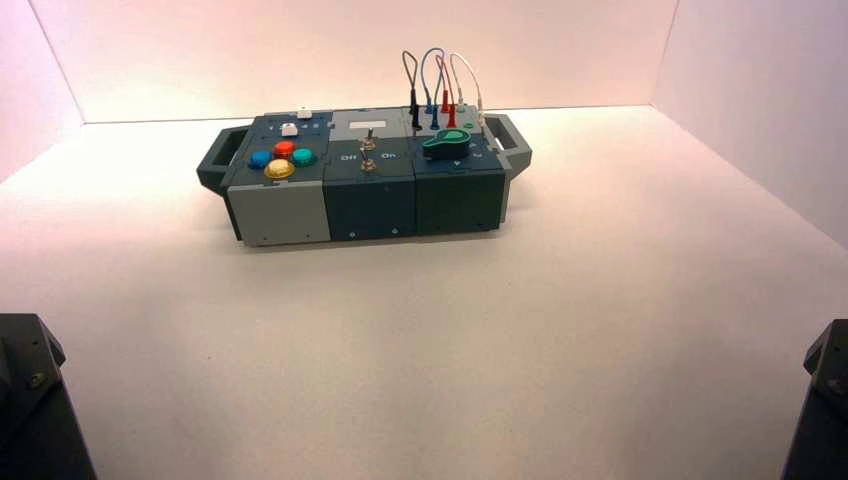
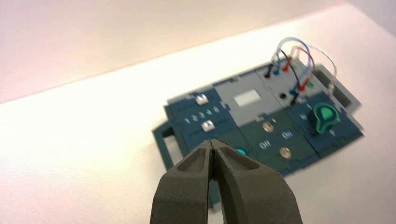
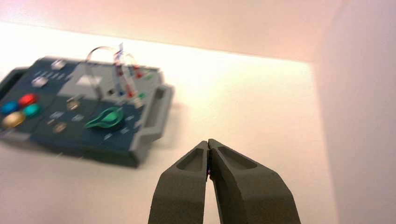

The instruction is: Move the top slider to position 1.

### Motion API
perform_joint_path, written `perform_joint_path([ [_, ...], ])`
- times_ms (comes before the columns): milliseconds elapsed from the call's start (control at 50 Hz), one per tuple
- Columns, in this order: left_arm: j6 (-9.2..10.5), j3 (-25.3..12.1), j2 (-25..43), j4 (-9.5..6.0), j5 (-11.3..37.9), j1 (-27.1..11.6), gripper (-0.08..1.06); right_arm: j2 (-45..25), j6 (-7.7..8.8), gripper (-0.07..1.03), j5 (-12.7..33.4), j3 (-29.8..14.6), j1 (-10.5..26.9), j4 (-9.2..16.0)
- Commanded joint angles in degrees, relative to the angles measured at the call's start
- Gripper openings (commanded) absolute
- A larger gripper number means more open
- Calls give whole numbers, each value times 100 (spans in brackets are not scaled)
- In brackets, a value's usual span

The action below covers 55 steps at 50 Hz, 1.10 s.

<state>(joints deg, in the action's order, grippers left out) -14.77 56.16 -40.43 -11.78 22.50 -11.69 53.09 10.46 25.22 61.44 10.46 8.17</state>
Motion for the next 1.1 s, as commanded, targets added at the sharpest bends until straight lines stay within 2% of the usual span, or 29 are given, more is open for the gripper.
perform_joint_path([
  [20,9,-501,316,-26,308,-35,-3,-264,18,-2,387,-457,202,149],
  [80,18,-782,624,-53,536,-35,-3,-448,18,-2,694,-624,229,352],
  [200,62,-1072,1046,-132,668,-88,-3,-580,26,-2,993,-791,229,510],
  [420,88,-1406,1731,-158,694,-404,-3,-633,132,-2,1582,-1020,334,527],
  [680,167,-1907,2751,-167,694,-756,-3,-782,290,-2,1617,-1046,369,519],
  [740,325,-2048,2962,-185,686,-756,-3,-870,290,-2,1617,-1037,387,519],
  [800,721,-2215,3217,-211,686,-756,-3,-993,290,-2,1600,-1037,457,519],
  [820,800,-2241,3261,-211,686,-756,-3,-1028,290,-2,1573,-1037,492,519],
  [880,1230,-2417,3533,-211,694,-756,-3,-1107,290,-2,1468,-1020,589,519],
  [900,1283,-2443,3577,-211,694,-747,-3,-1107,290,-2,1450,-1020,615,519],
  [920,1485,-2549,3762,-211,703,-756,-3,-1178,290,-2,1336,-1002,729,519],
  [940,1564,-2610,3850,-211,712,-756,-3,-1204,290,-2,1301,-1002,791,519],
  [1020,1705,-2821,4228,-211,800,-756,-3,-1327,290,-2,1239,-1037,940,527],
  [1080,1723,-2944,4447,-211,888,-756,-3,-1389,290,-2,1204,-1046,1046,527],
  [1100,1723,-3094,4702,-202,914,-756,-3,-1459,290,-2,1160,-1055,1187,536],
])
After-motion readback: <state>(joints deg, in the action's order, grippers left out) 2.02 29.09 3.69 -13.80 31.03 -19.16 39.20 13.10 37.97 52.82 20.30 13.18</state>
